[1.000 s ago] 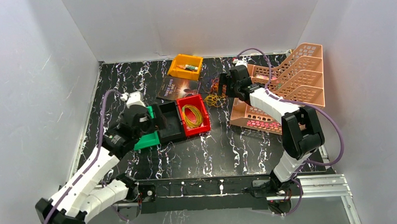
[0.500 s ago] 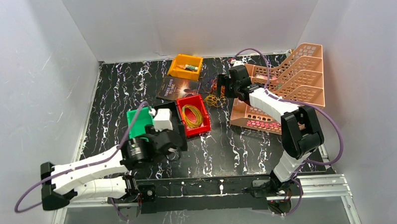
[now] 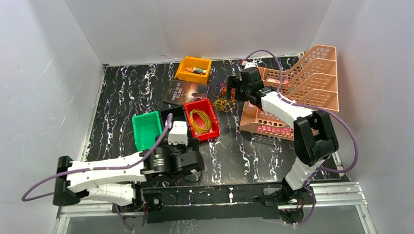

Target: Untangle the cables

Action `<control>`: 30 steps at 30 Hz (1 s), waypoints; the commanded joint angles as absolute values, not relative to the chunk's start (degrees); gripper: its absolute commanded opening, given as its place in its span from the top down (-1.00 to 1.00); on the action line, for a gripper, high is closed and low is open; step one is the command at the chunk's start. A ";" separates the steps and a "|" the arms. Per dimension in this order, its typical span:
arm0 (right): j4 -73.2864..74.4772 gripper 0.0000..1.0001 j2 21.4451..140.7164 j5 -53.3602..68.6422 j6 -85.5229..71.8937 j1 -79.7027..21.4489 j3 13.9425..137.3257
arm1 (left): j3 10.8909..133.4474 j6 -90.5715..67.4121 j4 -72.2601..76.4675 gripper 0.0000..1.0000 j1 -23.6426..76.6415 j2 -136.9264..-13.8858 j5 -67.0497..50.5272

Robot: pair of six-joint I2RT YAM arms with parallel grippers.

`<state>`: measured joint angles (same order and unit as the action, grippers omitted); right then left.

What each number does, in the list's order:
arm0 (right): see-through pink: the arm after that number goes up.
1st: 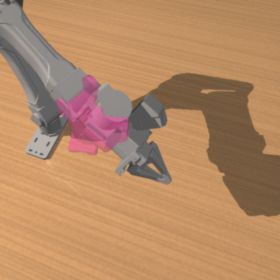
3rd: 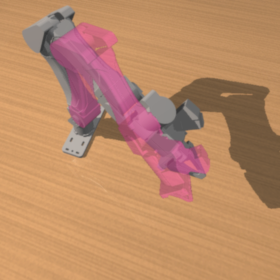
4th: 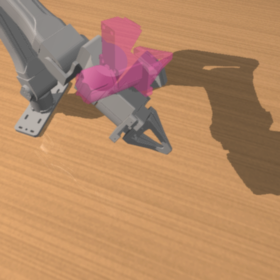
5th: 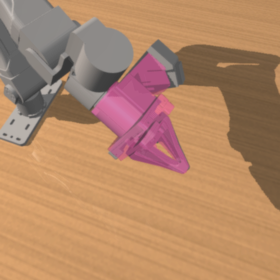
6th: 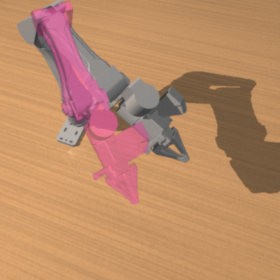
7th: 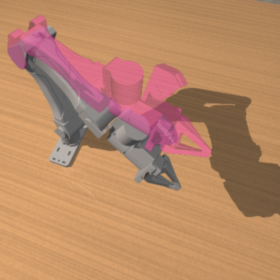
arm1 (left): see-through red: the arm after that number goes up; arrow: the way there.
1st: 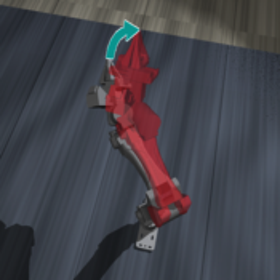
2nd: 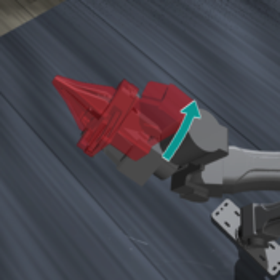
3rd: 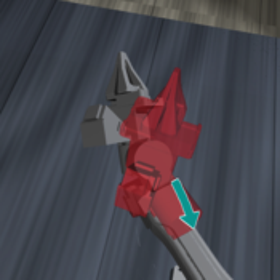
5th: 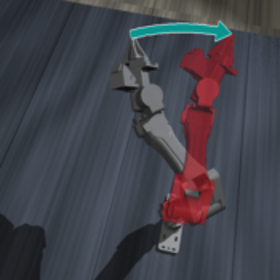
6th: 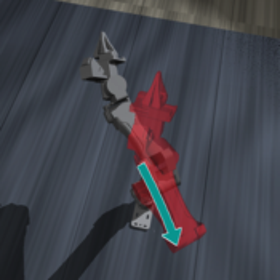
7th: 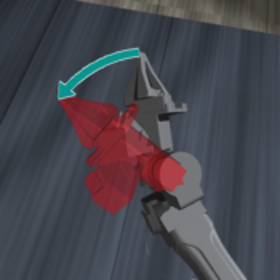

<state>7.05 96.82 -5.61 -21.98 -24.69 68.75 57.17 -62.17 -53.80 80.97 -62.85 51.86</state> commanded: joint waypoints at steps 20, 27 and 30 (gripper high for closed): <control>3.34 -0.97 93.22 -5.37 -23.55 -21.98 66.92 | 81.20 -58.05 -69.94 -0.97 81.75 -82.76 73.36; 3.23 -0.97 94.66 -3.82 -22.97 -21.85 69.20 | 74.91 -43.00 -49.99 -0.97 74.30 -79.05 67.19; 3.16 -0.97 95.66 -3.48 -22.39 -21.83 71.00 | 70.63 -39.38 -43.17 -0.97 70.29 -74.59 64.06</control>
